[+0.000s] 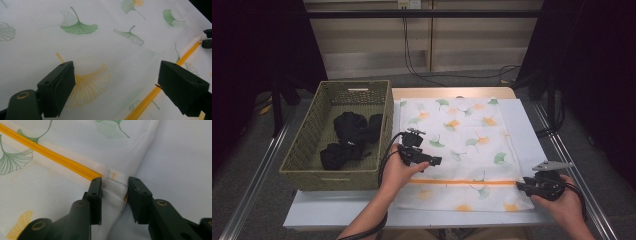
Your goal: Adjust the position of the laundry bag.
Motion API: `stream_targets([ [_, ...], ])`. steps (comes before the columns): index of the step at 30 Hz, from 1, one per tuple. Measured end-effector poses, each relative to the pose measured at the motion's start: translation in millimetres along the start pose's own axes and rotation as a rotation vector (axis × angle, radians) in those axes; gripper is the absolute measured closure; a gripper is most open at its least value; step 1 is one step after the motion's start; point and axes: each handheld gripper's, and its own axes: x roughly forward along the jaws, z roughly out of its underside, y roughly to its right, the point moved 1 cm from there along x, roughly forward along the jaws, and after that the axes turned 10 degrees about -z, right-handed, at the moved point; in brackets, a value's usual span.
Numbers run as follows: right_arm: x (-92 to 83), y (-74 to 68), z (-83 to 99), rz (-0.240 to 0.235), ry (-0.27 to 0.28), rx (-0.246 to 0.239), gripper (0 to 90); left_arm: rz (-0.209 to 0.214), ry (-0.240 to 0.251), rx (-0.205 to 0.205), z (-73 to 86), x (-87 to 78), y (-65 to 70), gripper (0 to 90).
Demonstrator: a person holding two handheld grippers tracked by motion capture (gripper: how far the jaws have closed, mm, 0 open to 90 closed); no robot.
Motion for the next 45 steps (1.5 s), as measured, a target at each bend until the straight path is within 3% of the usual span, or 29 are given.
stream_targets([
  [11, -0.7, -2.1, -0.7, -0.038, -0.009, 0.007, 82.1, 0.004, 0.001, 0.014, -0.6, -0.5, 1.5, 14.3],
  [18, -0.8, 2.6, -3.2, -0.070, -0.003, 0.025, 84.6, 0.007, -0.008, 0.016, 1.0, 2.1, 2.8, 14.4],
  [25, -4.7, 5.9, -4.9, -0.118, 0.027, 0.089, 85.7, 0.007, -0.004, 0.023, -0.6, 1.1, 4.3, 14.4],
  [27, -5.6, 7.7, -5.4, -0.133, 0.037, 0.080, 85.7, 0.010, -0.004, 0.022, -0.7, 1.2, 4.8, 14.4],
  [32, -6.0, 5.9, -6.5, -0.123, 0.039, 0.085, 85.8, 0.018, -0.005, 0.016, 0.1, 2.7, 6.9, 14.4],
  [45, -12.9, 15.4, -12.4, -0.258, 0.126, 0.179, 86.4, 0.051, -0.014, 0.044, 1.1, 3.4, 15.9, 14.3],
])
